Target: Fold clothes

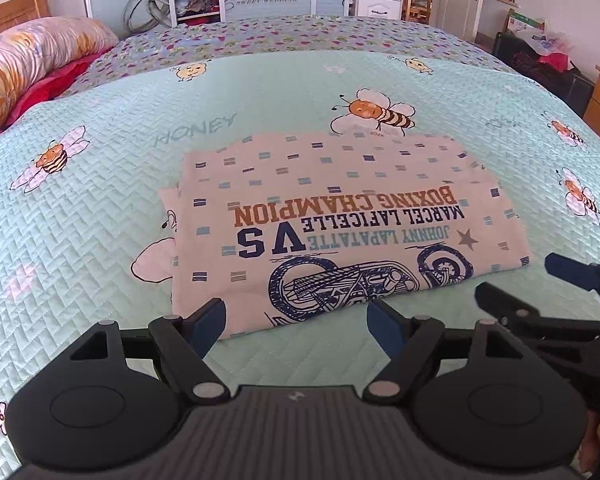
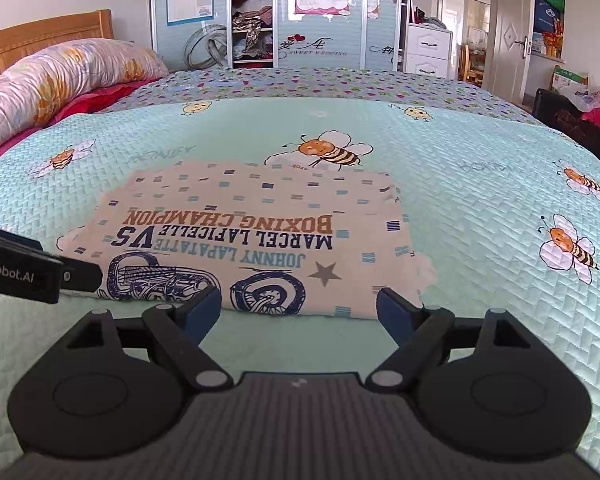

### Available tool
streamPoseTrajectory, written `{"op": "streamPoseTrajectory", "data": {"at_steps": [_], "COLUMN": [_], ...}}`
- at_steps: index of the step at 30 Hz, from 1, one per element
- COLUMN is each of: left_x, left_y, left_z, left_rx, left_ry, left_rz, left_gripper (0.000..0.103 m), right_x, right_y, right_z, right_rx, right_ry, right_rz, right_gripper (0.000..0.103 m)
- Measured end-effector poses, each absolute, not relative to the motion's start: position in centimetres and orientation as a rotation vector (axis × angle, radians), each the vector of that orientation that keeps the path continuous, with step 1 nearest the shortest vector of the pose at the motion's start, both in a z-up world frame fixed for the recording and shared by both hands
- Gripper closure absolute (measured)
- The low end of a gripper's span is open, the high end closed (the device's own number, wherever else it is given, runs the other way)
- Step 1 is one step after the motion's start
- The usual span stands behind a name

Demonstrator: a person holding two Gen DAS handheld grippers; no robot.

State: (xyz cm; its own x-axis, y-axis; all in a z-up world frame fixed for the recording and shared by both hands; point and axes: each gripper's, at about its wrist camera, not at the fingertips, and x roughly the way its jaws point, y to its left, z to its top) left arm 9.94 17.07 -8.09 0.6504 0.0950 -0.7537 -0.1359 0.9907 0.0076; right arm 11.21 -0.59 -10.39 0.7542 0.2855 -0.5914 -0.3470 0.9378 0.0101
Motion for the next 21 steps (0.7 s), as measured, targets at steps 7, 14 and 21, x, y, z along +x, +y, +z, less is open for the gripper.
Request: {"op": "streamPoseTrajectory", "data": {"at_steps": [7, 14, 21], "left_x": [10.0, 10.0, 9.8], "left_y": [17.4, 17.8, 18.5], "left_z": [-8.1, -8.7, -9.4], "left_rx": [-0.061, -0.072, -0.094], "left_ry": [0.853, 0.865, 0.875], "left_rz": [0.129, 0.134, 0.144], "left_gripper": [0.023, 0.023, 0.023], "right_x": [11.2, 11.0, 11.0], "right_y": [0.1, 0.5, 0.5], "right_z": [-11.1, -11.7, -12.4], "right_rx": [-0.117, -0.133, -0.141], "right_ry": [0.658, 0.681, 0.706], "right_rz": [0.349, 0.341, 0.329], "right_gripper": [0.018, 0.018, 0.018]}}
